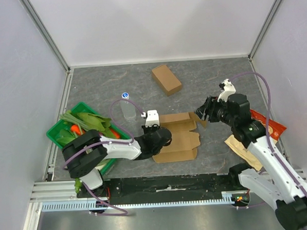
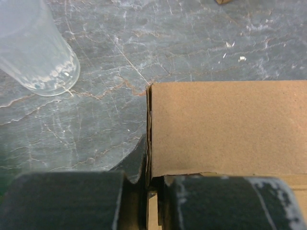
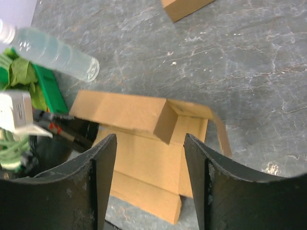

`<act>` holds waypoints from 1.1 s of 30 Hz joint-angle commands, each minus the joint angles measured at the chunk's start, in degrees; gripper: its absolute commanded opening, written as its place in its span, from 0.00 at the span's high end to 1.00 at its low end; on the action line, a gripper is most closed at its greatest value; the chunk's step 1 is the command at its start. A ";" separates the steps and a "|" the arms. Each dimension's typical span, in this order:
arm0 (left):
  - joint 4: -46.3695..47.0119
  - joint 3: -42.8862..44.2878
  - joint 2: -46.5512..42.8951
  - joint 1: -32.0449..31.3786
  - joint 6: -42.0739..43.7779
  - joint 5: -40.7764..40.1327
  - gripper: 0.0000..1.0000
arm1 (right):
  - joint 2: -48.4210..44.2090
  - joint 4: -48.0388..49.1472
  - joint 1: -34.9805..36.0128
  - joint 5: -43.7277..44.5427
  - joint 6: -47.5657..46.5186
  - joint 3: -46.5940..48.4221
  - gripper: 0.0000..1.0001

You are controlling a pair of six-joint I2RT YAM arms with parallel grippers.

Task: Fold the paper box

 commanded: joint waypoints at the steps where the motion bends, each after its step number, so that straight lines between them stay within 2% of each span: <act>1: -7.91 2.99 -7.53 0.69 -6.57 -2.71 0.98 | -3.02 -13.12 4.97 8.38 -6.49 1.89 0.35; 4: -8.26 4.23 -10.26 0.69 -4.37 -2.62 0.98 | -1.88 -9.62 7.34 6.53 -5.79 0.83 0.38; 6: -8.35 4.75 -12.10 0.69 -3.49 -2.62 0.98 | -1.52 -8.55 8.40 9.32 -4.48 0.39 0.44; 9: -8.70 4.93 -13.69 0.69 -2.87 -2.54 0.98 | -0.65 -7.94 8.40 11.80 -3.59 1.09 0.59; 10: -8.79 5.02 -14.74 0.69 -2.70 -2.45 0.98 | -0.30 -7.58 8.40 12.59 -3.59 1.44 0.67; 13: -8.70 4.67 -16.41 0.69 -2.43 -2.62 0.98 | -0.12 -7.58 8.40 16.36 -4.11 3.02 0.75; 19: -8.35 4.75 -18.79 0.77 -2.26 -1.39 0.98 | 2.87 -6.19 8.49 17.61 -6.67 4.78 0.77; 24: -7.91 5.46 -20.37 0.77 -1.91 -1.04 0.98 | 2.26 3.56 8.58 9.44 0.69 3.82 0.76; 30: -7.12 5.37 -20.81 0.77 -1.03 -1.04 0.98 | -0.73 11.47 8.58 8.20 10.01 0.14 0.68; 33: -7.03 4.84 -21.52 0.77 -1.47 -0.86 0.98 | 1.28 11.93 8.58 6.89 11.18 -1.27 0.67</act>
